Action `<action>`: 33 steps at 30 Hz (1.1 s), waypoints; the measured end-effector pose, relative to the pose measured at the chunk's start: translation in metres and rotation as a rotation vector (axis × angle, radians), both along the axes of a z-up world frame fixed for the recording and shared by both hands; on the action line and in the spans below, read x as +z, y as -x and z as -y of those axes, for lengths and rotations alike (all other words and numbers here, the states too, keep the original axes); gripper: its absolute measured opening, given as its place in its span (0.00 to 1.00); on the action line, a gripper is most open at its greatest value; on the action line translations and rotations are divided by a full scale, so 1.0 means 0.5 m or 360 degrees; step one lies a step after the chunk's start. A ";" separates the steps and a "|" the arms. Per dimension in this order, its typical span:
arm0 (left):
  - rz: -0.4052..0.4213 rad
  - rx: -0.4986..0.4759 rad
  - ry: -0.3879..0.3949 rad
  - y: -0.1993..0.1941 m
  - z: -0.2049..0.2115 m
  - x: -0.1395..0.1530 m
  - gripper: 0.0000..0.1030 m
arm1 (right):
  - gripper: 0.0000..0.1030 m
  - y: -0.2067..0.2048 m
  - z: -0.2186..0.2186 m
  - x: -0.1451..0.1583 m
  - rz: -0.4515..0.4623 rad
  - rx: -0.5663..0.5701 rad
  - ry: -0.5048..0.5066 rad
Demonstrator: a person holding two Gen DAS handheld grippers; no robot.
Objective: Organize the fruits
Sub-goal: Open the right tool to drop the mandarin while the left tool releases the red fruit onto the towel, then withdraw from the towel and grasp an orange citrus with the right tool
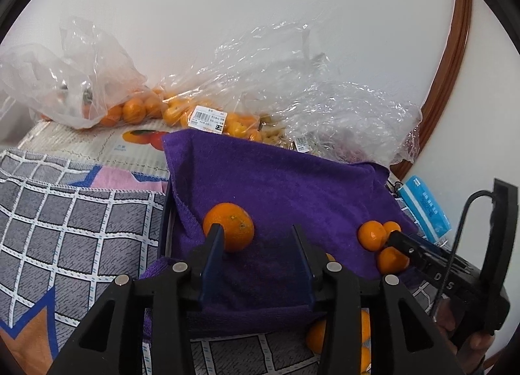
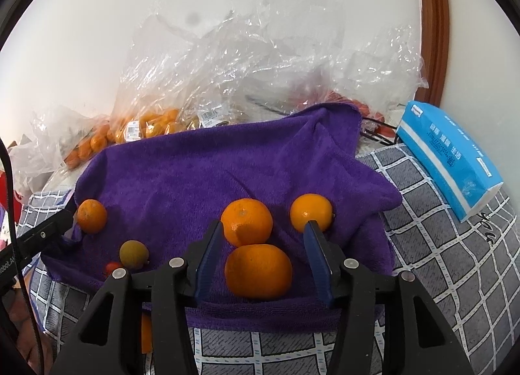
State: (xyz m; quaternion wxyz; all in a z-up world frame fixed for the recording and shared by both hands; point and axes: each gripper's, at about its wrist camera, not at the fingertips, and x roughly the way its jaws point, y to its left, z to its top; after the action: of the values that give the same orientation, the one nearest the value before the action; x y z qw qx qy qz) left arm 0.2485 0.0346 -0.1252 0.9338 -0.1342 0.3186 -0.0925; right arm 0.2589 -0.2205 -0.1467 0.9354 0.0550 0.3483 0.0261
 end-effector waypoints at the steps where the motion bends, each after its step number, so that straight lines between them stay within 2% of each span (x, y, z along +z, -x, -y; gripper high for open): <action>1: 0.0006 0.0003 -0.0004 0.001 0.000 0.001 0.38 | 0.50 0.003 0.000 0.003 0.0015 0.0000 -0.0008; 9: 0.0040 0.0051 0.0028 0.008 -0.010 0.006 0.38 | 0.50 0.020 -0.012 0.022 0.0063 0.0051 -0.0027; 12: 0.0055 0.0070 0.0028 0.011 -0.012 0.009 0.38 | 0.50 0.028 -0.022 0.033 0.0083 0.0033 0.0016; 20: 0.0124 0.0142 -0.0010 0.023 -0.017 0.024 0.38 | 0.50 0.070 -0.036 0.043 -0.0041 0.0079 0.0019; 25: 0.0112 0.0133 0.0044 0.024 -0.027 0.026 0.38 | 0.50 0.112 -0.051 0.021 -0.0111 0.0139 -0.0030; 27: 0.0111 0.0128 0.0040 0.027 -0.031 0.033 0.38 | 0.48 0.124 -0.063 0.010 -0.0142 0.0168 -0.0035; 30: 0.0122 0.0155 -0.0027 0.035 -0.035 0.051 0.38 | 0.40 0.137 -0.084 0.000 -0.0179 0.0226 -0.0088; 33: 0.0045 0.0155 -0.0032 0.045 -0.049 0.057 0.38 | 0.39 0.139 -0.103 -0.007 -0.0208 0.0274 -0.0138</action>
State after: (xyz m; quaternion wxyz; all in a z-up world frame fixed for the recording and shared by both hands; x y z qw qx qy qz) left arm 0.2258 0.0590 -0.0969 0.9428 -0.1388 0.2995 -0.0457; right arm 0.1897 -0.1692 -0.1501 0.9017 0.0669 0.4105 0.1177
